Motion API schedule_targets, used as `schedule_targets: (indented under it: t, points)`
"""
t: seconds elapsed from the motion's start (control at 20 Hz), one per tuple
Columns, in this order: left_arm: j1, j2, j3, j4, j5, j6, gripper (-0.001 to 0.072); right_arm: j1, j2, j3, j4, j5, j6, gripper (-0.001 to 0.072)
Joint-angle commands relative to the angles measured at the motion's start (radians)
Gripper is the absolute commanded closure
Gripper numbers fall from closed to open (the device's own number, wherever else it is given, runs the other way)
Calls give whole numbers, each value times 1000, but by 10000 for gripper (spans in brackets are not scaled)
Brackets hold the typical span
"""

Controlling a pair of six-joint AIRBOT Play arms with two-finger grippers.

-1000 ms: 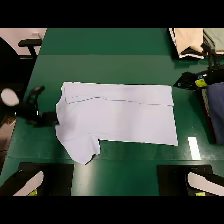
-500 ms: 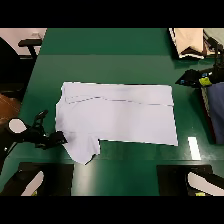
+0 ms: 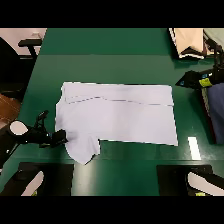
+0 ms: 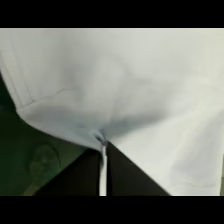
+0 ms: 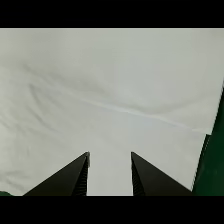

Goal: Fold the shirts.

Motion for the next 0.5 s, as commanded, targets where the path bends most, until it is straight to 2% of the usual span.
schedule_targets:
  t: [0.0,0.2,0.25,0.3,0.35,0.45]
  points:
    - [0,2,-1,-23,-6,26,684,-24,27,-64,-3,42,-13,394]
    - [0,33,23,-22,-37,62,686,-204,151,-362,-4,51,-13,393]
    - [0,49,29,-23,-38,62,686,-266,181,-444,-3,52,-13,344]
    - [0,58,32,-24,-39,63,686,-335,210,-533,-3,49,-13,225]
    - [0,58,34,-26,-40,72,686,-396,229,-608,-3,48,-13,200]
    - [0,58,34,-26,-39,77,685,-500,248,-743,-1,39,-29,203]
